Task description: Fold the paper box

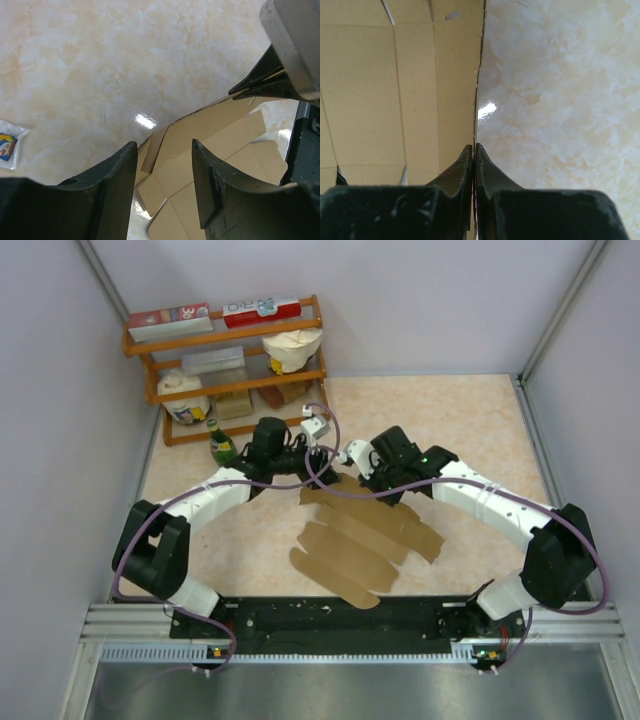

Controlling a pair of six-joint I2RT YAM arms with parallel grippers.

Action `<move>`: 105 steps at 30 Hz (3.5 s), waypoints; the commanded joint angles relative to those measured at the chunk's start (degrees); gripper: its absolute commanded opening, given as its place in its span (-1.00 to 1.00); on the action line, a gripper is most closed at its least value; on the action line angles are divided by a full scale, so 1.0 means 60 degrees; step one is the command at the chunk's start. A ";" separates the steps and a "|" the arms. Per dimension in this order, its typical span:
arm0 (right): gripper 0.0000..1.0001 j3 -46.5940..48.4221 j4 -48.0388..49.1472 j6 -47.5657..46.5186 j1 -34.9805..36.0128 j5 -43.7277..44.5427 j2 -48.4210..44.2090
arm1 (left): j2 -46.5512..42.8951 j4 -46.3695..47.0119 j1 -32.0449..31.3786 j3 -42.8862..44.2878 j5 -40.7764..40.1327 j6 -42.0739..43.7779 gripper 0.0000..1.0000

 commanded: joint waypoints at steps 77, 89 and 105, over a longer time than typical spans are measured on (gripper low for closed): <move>-1.00 0.0120 0.0709 0.0897 0.0056 -0.0405 0.0091 | 0.0376 0.1001 -0.1912 0.0095 -0.2669 -0.6667 -0.36; -1.00 0.0105 0.0738 0.0926 0.0070 -0.0185 0.0047 | -0.0195 -0.0374 -0.1897 0.0081 -0.3386 -0.5644 -0.23; -1.00 0.0032 0.0724 0.1029 0.0071 0.0313 0.0120 | -0.2392 -0.2030 -0.1370 -0.1237 -0.4528 -0.3372 0.12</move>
